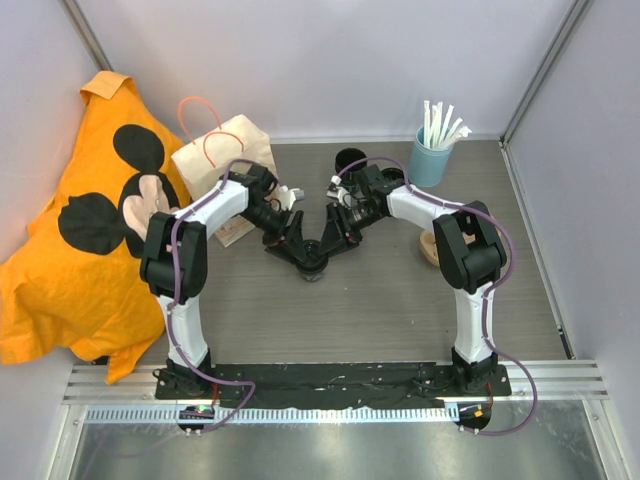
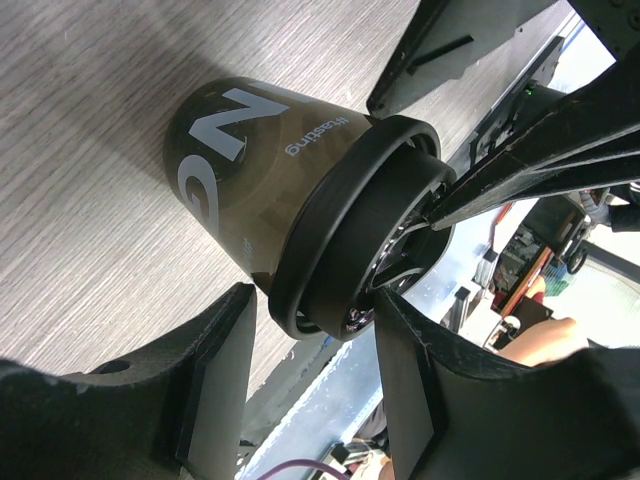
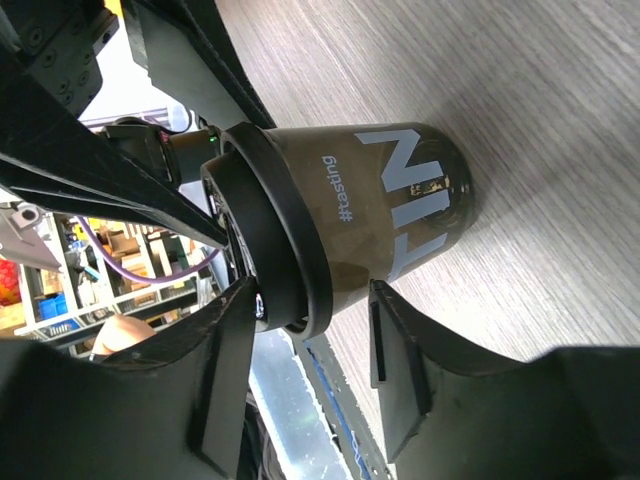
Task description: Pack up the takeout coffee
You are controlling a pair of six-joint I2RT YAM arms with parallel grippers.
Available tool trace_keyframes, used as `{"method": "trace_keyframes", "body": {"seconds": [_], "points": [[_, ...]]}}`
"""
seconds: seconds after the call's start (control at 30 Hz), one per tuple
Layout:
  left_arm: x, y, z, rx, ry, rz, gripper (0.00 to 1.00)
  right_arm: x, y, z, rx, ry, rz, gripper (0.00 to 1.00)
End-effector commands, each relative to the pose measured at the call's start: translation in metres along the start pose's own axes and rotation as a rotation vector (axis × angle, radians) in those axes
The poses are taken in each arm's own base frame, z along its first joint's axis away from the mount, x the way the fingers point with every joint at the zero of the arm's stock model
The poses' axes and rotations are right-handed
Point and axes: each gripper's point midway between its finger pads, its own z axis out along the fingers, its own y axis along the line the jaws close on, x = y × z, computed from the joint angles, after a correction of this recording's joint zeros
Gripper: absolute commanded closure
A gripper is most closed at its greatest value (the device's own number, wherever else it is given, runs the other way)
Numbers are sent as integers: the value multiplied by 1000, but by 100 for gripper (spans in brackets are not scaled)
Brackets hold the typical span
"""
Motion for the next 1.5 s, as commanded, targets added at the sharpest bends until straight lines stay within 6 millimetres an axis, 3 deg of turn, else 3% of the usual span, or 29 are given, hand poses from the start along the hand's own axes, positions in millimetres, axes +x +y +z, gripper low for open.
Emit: {"method": "trace_keyframes", "body": {"seconds": [0.0,1.47], "points": [[-21,62,8,-240,-63,117,47,2,-22,12,126,14,-59,47],[-26,25,-17,-79,-161,158,46,-25,31,-14,40,-45,-173,34]]}}
